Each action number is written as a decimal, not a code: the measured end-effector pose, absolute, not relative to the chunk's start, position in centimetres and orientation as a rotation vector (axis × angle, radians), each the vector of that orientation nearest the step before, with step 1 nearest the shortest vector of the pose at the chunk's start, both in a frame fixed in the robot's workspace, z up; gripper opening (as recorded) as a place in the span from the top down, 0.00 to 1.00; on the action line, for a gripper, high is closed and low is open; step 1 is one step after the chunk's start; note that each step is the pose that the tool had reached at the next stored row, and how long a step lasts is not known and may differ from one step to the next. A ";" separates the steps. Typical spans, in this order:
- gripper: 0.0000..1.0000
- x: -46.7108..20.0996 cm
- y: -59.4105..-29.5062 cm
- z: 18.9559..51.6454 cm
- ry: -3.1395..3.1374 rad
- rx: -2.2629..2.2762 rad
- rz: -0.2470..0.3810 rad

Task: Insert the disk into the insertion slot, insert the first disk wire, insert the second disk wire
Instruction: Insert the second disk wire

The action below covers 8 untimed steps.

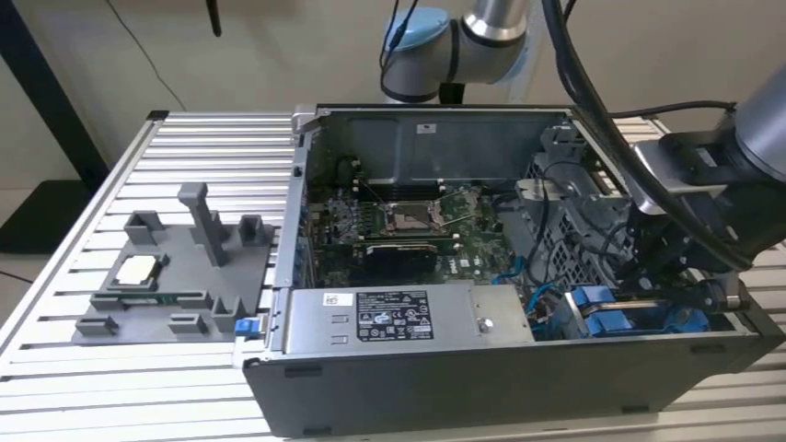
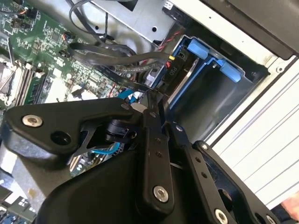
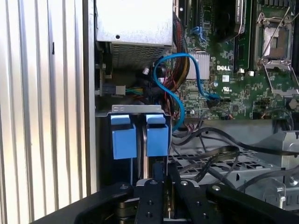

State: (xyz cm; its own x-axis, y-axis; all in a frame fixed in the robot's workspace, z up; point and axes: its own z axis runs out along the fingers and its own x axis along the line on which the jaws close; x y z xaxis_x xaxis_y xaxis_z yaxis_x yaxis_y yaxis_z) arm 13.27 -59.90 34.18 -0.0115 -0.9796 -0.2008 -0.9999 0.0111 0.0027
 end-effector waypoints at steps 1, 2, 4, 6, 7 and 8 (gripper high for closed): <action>0.84 13.4 -59.9 34.2 2.133 -2.107 0.227; 0.84 13.5 -59.9 34.2 2.137 -2.109 0.236; 0.84 13.8 -59.9 34.1 2.139 -2.110 0.249; 0.84 14.1 -59.9 34.1 2.140 -2.110 0.261; 0.84 14.2 -59.9 34.1 2.143 -2.111 0.267; 0.84 14.3 -59.9 34.1 2.146 -2.113 0.274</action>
State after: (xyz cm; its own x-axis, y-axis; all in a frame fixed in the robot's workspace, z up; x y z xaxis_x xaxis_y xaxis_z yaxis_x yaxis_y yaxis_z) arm 14.28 -59.89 34.06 -0.0203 -0.9777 -0.2092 -0.9989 0.0109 0.0463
